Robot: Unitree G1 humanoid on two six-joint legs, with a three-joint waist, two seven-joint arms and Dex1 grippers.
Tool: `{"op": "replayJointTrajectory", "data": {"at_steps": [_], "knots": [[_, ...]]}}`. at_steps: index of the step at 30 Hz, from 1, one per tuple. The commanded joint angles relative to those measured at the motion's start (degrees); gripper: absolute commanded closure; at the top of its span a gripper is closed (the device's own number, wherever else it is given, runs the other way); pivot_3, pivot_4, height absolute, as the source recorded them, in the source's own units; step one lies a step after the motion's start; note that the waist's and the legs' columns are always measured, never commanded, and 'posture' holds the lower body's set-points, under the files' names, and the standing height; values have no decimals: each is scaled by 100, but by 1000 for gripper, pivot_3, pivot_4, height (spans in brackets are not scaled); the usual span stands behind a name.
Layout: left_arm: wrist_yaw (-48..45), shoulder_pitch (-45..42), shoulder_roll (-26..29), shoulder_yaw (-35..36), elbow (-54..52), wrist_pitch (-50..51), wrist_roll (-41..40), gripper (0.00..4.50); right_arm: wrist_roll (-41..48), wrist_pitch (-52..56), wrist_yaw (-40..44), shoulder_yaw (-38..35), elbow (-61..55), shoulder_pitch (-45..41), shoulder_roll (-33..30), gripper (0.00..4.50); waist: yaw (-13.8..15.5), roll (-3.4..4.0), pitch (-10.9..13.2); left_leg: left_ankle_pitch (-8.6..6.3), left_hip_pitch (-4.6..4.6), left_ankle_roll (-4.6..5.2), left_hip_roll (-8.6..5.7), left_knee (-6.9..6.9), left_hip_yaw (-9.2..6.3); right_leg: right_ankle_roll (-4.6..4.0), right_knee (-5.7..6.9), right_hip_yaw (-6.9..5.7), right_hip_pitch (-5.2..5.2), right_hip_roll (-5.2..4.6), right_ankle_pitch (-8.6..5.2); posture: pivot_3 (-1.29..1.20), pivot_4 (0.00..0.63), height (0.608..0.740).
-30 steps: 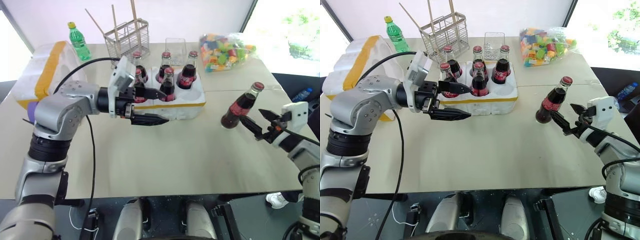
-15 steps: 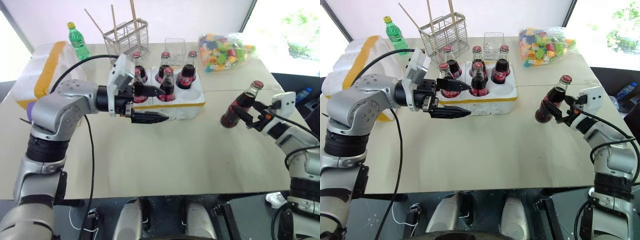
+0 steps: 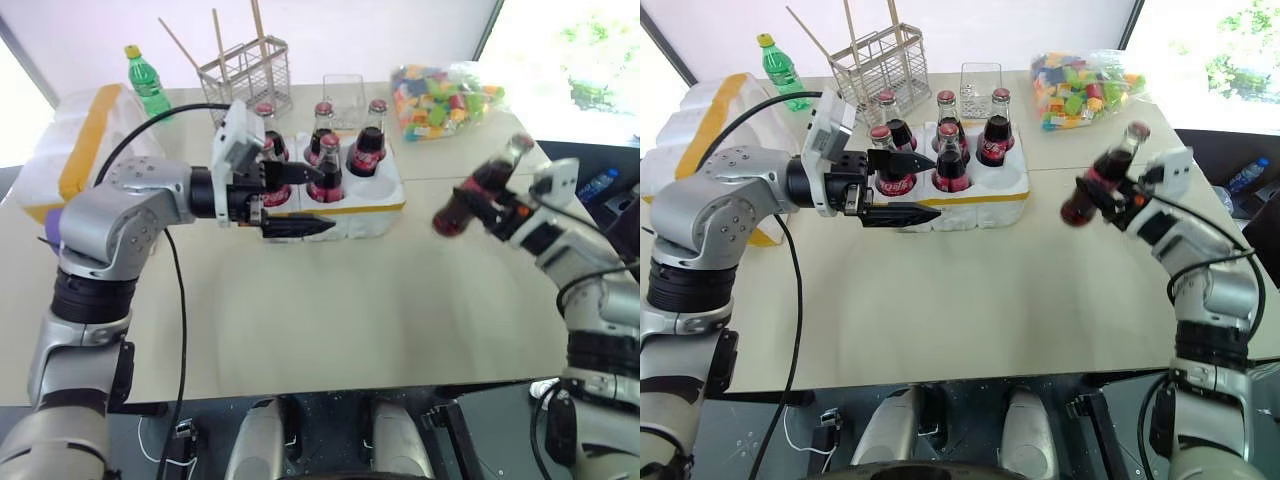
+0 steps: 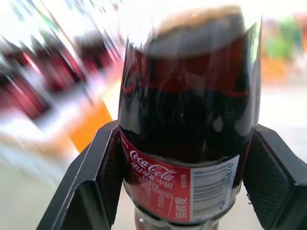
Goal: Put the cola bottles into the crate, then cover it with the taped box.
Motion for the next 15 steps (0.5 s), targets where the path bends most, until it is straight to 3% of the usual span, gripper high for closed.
{"op": "replayJointTrajectory", "data": {"at_steps": [1, 5, 15], "knots": [[62, 70, 72, 255, -140, -53, -58, 0, 546, 123, -93, -78, -692, -838, 74, 1764, -10, 0, 0, 1, 0, -1, 0, -2, 0, 0, 0, 0, -1, 1, 0, 0, 150, 736], [109, 175, 94, 301, -187, -82, -42, 0, 320, 185, -3, 460, -640, -1224, 189, 1764, -6, -1, -1, 0, 0, -1, 0, -3, 6, 0, -2, -1, 0, 3, 0, 0, 150, 736], [243, 288, 109, 372, -317, -103, -35, 0, -632, -592, 237, 1513, -90, -1019, 654, 1764, 2, -4, -2, 0, -27, 0, -9, 1, 6, 0, -8, -5, -12, 0, 0, 0, 150, 736]]}}
